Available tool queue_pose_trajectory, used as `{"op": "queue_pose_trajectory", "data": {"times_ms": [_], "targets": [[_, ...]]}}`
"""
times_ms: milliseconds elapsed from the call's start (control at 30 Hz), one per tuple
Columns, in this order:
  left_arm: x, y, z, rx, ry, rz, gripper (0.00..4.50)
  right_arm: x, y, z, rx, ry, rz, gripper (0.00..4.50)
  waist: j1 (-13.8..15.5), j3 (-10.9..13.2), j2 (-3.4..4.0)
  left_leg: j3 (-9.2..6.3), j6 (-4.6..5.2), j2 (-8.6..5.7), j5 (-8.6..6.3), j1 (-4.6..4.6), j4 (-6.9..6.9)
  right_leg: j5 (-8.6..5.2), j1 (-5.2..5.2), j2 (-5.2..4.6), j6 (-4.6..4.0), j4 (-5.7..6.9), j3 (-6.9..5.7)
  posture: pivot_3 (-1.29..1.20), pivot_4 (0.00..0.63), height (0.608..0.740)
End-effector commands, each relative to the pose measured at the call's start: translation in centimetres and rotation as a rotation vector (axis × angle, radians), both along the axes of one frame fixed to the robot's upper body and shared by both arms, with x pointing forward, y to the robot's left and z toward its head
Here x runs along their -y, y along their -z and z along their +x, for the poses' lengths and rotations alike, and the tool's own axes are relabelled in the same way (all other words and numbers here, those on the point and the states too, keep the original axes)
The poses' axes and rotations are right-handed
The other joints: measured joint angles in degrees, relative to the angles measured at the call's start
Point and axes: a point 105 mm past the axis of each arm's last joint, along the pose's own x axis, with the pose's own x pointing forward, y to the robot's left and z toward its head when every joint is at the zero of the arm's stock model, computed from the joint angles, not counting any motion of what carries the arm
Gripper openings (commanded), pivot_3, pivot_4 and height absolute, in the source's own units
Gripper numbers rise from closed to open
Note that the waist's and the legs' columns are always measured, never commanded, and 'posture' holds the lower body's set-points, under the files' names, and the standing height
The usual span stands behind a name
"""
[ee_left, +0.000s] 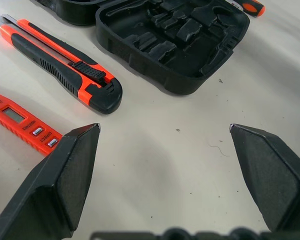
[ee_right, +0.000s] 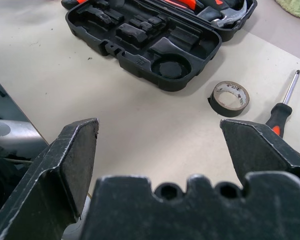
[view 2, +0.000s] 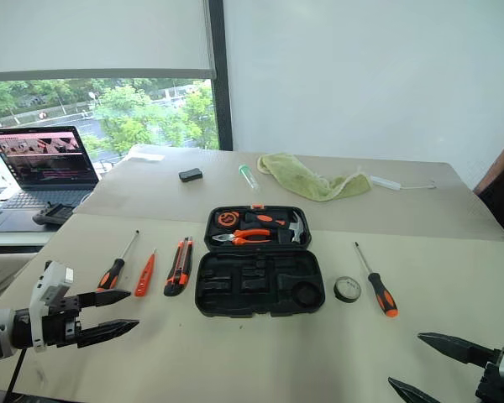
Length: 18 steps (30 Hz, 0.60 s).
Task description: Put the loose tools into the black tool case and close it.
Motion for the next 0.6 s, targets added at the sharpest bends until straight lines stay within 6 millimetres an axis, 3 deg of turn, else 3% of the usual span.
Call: {"op": "queue_pose_trajectory", "data": {"times_ms": [33,333,467,600], "targets": [[0.7,-1.3,0.7,0.077,-0.004,-0.010,4.46,-0.4,-0.5,0.5,0.036,-0.019,-0.010,4.50,0.00,0.00,0.00,0.00,0.00,0.00,0.00,0.00,0.00,0.00,0.00,0.00,0.00,0.00,0.00,0.00,0.150,0.740],[2.0,-2.3,2.6,0.129,-0.075,-0.064,4.46,-1.7,-1.1,3.0,0.103,-0.068,0.039,4.50,0.01,-0.02,0.05,0.00,0.34,0.00,0.20,-0.08,0.02,0.21,0.04,0.08,0.29,0.05,-0.11,0.00,0.150,0.740],[2.1,-3.1,4.0,0.131,-0.190,-0.108,4.46,-3.1,-3.1,3.8,0.153,-0.121,0.188,4.50,0.01,-0.01,0.04,0.00,0.36,0.04,0.21,-0.09,0.02,0.21,0.04,0.07,0.28,0.05,-0.13,0.00,0.150,0.740],[1.1,-3.0,5.5,0.046,-0.405,-0.062,4.46,-5.5,-5.2,4.4,0.261,-0.327,0.225,4.50,-0.08,0.00,0.01,-0.02,0.37,0.04,0.21,-0.08,0.03,0.24,0.08,0.07,0.28,0.06,-0.11,0.00,0.150,0.740]]}}
